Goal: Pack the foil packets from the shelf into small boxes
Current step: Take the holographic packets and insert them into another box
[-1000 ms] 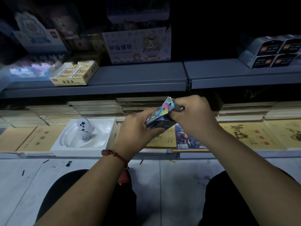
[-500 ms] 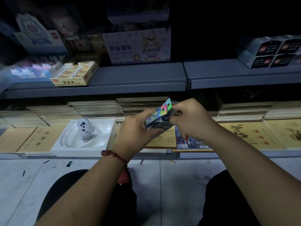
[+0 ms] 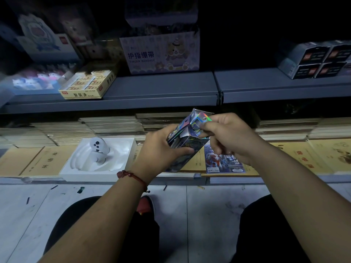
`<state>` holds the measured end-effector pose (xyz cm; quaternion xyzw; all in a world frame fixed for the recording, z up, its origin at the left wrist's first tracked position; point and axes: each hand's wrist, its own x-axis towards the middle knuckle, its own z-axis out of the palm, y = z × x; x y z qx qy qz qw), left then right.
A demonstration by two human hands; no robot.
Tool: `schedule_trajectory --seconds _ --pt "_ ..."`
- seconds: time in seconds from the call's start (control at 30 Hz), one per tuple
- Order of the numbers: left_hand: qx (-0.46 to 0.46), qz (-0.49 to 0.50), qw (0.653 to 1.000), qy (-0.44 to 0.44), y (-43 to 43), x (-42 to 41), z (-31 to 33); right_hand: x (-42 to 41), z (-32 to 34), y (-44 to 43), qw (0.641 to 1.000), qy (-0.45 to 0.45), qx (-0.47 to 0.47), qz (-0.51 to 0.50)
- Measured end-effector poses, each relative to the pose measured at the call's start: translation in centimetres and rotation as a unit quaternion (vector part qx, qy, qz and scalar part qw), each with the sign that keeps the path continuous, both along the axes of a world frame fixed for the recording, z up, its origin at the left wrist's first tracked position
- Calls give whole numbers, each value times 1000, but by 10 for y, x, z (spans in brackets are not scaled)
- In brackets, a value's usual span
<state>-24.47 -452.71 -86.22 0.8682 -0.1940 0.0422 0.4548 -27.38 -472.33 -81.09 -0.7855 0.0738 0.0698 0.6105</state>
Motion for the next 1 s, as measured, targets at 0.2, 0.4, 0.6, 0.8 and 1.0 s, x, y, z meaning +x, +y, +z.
schedule_trajectory --seconds 0.2,0.4,0.6,0.8,1.0 --pt "56 -15 998 -27 2 1 -5 -5 3 0 999 8 -19 47" --pt "83 -24 994 -61 1 0 -7 -9 4 5 993 50 -20 103" --pt "89 -35 991 -96 -5 -9 -5 -12 5 12 985 101 -32 138" --pt "65 -29 993 -99 -1 -5 -6 -14 6 17 983 101 15 153" --pt "36 -12 995 -97 1 -4 -3 -14 7 21 985 81 31 151"
